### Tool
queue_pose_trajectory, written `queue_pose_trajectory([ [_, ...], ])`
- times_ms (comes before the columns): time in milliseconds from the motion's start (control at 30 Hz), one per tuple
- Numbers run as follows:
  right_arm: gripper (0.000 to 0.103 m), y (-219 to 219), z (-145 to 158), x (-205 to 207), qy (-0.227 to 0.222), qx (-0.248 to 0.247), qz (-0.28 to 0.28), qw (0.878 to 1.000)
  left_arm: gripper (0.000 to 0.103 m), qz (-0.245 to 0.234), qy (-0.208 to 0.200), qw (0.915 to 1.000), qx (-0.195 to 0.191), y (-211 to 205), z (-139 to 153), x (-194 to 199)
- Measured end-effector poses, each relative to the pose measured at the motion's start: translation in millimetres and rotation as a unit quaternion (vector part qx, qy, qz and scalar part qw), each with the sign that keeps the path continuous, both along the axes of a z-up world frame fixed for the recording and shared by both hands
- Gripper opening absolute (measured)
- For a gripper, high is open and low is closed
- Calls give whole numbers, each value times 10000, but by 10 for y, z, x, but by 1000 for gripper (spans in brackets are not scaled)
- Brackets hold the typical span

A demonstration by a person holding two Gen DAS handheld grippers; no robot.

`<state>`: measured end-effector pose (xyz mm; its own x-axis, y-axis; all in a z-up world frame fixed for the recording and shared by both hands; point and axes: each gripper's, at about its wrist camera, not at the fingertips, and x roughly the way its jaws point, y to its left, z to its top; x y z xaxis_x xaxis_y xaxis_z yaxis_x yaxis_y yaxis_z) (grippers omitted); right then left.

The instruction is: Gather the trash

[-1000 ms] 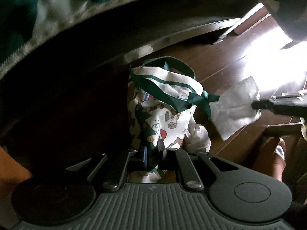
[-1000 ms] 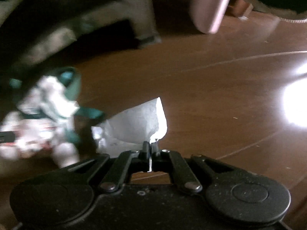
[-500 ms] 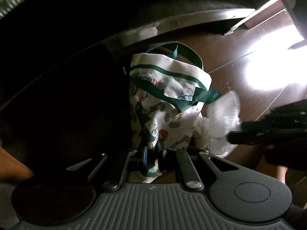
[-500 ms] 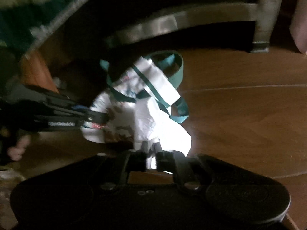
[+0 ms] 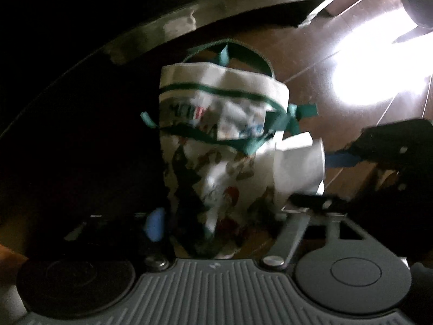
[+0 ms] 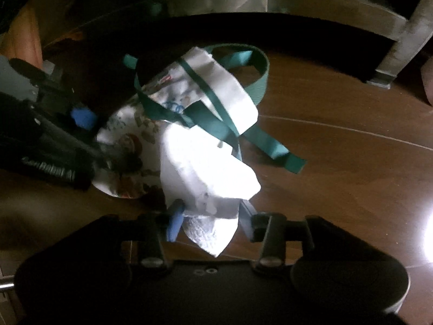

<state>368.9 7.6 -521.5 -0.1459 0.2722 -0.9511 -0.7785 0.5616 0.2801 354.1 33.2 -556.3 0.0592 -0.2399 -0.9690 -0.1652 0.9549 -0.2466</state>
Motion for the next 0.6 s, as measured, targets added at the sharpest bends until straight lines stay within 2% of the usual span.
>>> queue_pose_trajectory([
  [100, 46, 23, -92, 23, 155, -83, -124, 9998, 76, 78, 41, 9999, -58, -63, -129, 89],
  [233, 47, 78, -180, 9, 111, -176, -51, 9998, 75, 248, 65, 9996, -138, -19, -253, 41],
  [267, 48, 143, -221, -13, 121, -200, -70, 9997, 72, 300, 78, 9994, -167, -25, -276, 49],
  [333, 48, 194, -218, -33, 52, -179, -124, 9997, 58, 409, 48, 9988, -254, 29, -258, 29],
  [400, 48, 236, -205, -73, -103, -224, -79, 9997, 49, 544, 62, 9980, -320, 35, -291, 42],
  [433, 46, 219, -182, -90, -155, -220, -35, 9996, 37, 527, 38, 9981, -332, 31, -288, 35],
  [467, 42, 235, -179, -119, -232, -256, -30, 9994, 34, 520, 39, 9980, -359, 10, -294, 33],
  [533, 21, 236, -172, -141, -191, -293, -5, 9994, 30, 597, 81, 9973, -425, 24, -290, 23],
  [600, 19, 143, -88, -151, -40, -300, -204, 9993, 27, 708, 131, 9959, -553, 87, -259, 10],
])
